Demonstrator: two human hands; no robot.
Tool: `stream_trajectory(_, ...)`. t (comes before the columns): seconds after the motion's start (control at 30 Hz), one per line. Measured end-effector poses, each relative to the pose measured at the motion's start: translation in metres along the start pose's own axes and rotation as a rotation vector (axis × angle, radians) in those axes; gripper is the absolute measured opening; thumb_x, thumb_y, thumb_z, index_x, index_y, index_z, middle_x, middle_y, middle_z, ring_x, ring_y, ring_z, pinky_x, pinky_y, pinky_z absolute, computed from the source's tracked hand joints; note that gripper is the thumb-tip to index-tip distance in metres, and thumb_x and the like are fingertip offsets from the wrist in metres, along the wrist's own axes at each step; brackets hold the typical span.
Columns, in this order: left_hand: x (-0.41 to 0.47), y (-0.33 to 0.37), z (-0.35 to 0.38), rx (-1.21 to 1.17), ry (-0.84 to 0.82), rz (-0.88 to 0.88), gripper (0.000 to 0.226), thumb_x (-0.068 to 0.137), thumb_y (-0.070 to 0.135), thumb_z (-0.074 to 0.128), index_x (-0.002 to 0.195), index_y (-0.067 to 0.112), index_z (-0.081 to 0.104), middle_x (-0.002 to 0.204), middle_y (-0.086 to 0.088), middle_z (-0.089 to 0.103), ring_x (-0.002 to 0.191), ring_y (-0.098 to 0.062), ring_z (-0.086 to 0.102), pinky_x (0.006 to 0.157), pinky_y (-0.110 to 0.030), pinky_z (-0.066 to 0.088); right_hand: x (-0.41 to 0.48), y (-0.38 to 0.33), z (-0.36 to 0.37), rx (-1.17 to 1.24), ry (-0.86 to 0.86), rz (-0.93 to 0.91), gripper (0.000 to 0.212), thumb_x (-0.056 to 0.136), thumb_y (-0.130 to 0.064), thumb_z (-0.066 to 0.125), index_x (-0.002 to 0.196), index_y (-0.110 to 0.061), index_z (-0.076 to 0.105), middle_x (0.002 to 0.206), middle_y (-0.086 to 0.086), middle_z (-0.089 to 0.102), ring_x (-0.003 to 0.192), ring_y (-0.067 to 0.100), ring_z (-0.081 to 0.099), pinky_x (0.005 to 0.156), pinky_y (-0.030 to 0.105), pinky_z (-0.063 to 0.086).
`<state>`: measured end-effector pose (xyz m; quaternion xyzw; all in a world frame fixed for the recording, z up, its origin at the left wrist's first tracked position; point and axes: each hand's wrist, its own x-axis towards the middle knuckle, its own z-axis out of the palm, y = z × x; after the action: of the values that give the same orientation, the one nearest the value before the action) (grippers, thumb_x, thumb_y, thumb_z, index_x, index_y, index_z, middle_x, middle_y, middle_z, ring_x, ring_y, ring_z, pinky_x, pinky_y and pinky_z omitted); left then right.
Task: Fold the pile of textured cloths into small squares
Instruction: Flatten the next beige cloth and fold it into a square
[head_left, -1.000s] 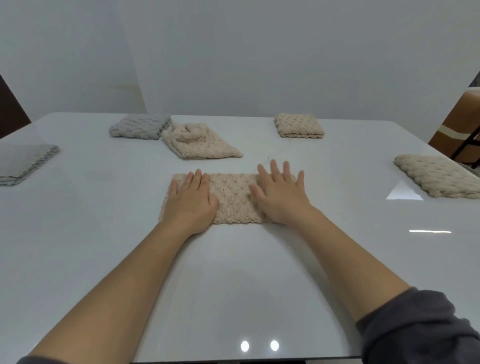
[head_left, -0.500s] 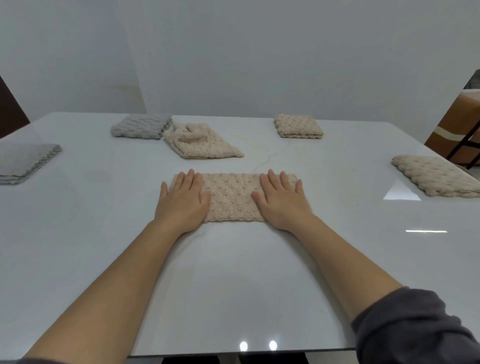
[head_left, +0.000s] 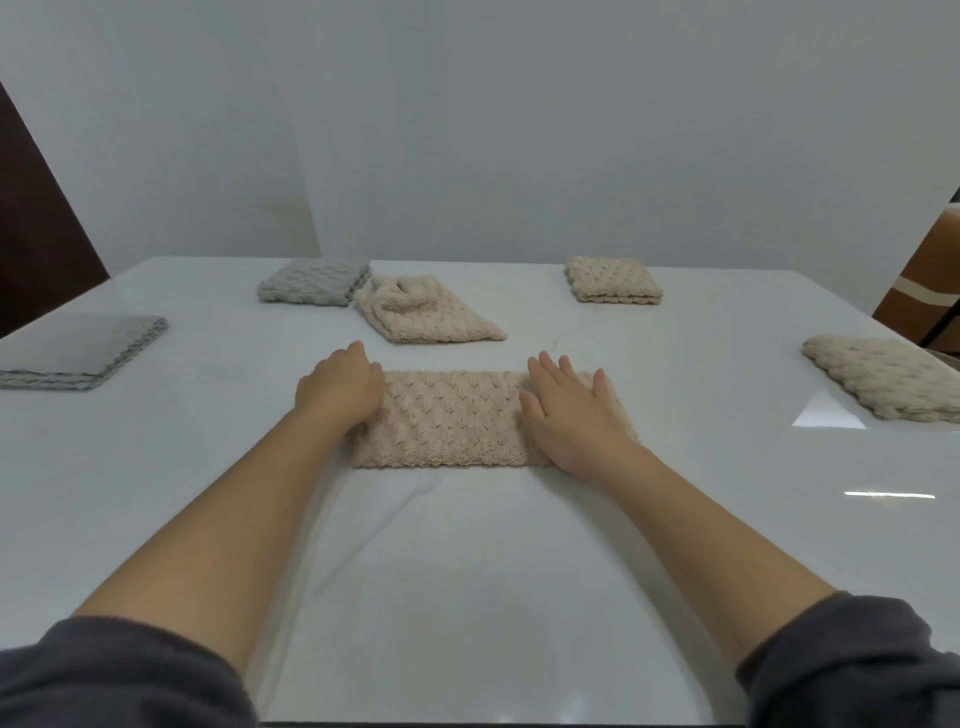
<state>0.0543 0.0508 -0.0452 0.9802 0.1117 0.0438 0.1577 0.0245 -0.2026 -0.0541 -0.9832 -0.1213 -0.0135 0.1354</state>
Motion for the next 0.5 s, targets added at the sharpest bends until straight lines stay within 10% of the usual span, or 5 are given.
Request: stream_trajectory(0.5, 0.014, 0.012, -0.007, -0.505, -0.251, -0.12, 0.022, 0.093, 0.028, 0.053, 0.088, 0.007, 0.054, 0.08, -0.012, 0.054, 0.063, -0.021, 0.048, 0.057, -0.028, 0.038, 0.025, -0.02, 0.025, -0.099, -0.103, 0.009, 0.061, 0.103, -0.044, 0.015, 0.156, -0.016, 0.003, 0.164, 0.004, -0.005, 0.15, 0.026, -0.011, 0.118, 0.056, -0.008)
